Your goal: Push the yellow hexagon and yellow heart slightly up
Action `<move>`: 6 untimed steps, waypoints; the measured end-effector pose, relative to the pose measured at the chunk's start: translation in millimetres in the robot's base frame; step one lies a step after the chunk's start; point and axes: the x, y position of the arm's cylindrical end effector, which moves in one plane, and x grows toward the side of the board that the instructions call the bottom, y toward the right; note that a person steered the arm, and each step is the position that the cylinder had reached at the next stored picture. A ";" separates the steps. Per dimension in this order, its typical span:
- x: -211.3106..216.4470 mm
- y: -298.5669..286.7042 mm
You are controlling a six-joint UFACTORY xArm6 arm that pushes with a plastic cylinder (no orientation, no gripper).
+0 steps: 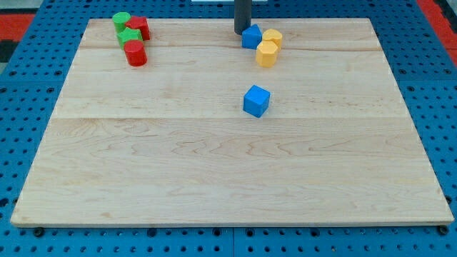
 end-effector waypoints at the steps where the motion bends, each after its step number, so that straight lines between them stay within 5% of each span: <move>1: 2.4 0.2; 3: 31.8 -31.4; 5: 102.1 12.9; 6: 96.7 38.7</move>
